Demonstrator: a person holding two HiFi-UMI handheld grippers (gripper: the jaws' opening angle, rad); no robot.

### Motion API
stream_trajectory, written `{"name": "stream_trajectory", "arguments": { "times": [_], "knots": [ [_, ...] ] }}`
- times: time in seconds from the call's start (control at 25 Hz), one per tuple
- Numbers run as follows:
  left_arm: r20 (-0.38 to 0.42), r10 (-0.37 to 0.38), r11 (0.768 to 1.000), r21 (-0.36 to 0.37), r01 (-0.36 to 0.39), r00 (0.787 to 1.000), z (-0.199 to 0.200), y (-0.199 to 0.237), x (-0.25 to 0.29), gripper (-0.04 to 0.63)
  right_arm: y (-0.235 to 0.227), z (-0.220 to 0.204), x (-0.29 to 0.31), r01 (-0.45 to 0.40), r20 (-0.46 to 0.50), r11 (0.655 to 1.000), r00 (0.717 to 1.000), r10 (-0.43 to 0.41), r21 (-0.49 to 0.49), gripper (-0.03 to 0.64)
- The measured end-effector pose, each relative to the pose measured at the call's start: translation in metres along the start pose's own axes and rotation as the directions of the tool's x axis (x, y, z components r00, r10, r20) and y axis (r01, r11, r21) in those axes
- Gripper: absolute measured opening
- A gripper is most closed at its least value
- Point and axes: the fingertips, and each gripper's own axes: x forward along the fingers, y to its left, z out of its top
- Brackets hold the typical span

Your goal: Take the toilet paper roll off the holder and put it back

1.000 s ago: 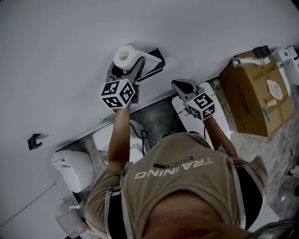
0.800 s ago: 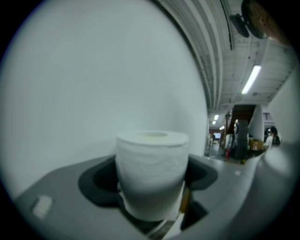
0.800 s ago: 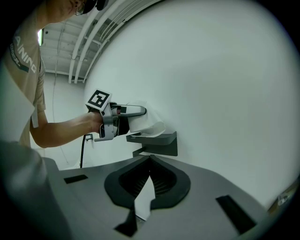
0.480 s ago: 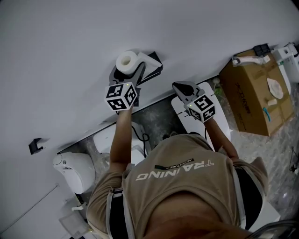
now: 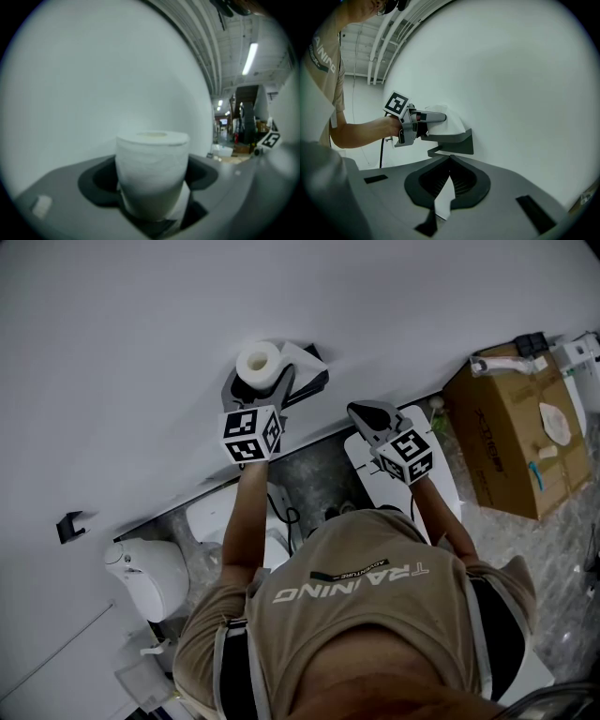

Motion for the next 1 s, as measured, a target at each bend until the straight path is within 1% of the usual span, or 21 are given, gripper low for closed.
{"name": "stream_trajectory", "arguments": {
  "times": [0.2, 0.28, 0.4, 0.52, 0.68, 0.8, 0.88, 1.0],
  "knots": [
    [0.010, 0.006, 1.000, 0.011, -0.007, 1.000, 0.000, -0.002, 0.000, 0.403, 0.000, 0.001, 0.005, -0.021, 0.000, 1.000, 1.000, 0.021, 0.002, 0.011],
    [0.015, 0.010, 1.000, 0.013, -0.010, 1.000, 0.000, -0.004, 0.000, 0.430, -0.001, 0.002, 0.007, -0.027, -0.001, 1.000, 1.000, 0.027, -0.002, 0.011],
    [0.030, 0.024, 0.999, 0.022, -0.024, 0.999, 0.002, -0.003, -0.005, 0.442, 0.001, 0.002, 0.008, -0.036, 0.001, 0.999, 0.999, 0.036, 0.000, 0.011],
    [0.040, 0.022, 1.000, -0.001, -0.022, 0.999, 0.001, -0.002, -0.009, 0.454, 0.003, 0.002, 0.009, -0.044, -0.002, 0.999, 0.999, 0.044, 0.003, 0.011],
    [0.056, 0.029, 0.999, -0.028, -0.028, 0.998, 0.001, 0.000, -0.012, 0.454, 0.003, 0.001, 0.008, -0.052, 0.004, 0.999, 0.999, 0.052, 0.007, 0.011],
    [0.063, 0.007, 0.998, -0.060, -0.003, 0.998, 0.001, -0.002, -0.015, 0.456, 0.006, 0.000, 0.005, -0.055, 0.010, 0.998, 0.998, 0.055, 0.012, 0.011],
    [0.059, -0.005, 0.998, -0.061, 0.008, 0.998, 0.001, -0.006, -0.017, 0.462, 0.008, -0.001, 0.003, -0.054, 0.013, 0.998, 0.998, 0.053, 0.012, 0.011],
    [0.059, 0.008, 0.999, -0.054, -0.005, 0.998, -0.001, -0.008, -0.022, 0.471, 0.010, -0.003, -0.001, -0.049, 0.017, 0.999, 0.999, 0.049, 0.018, 0.011]
  ]
}}
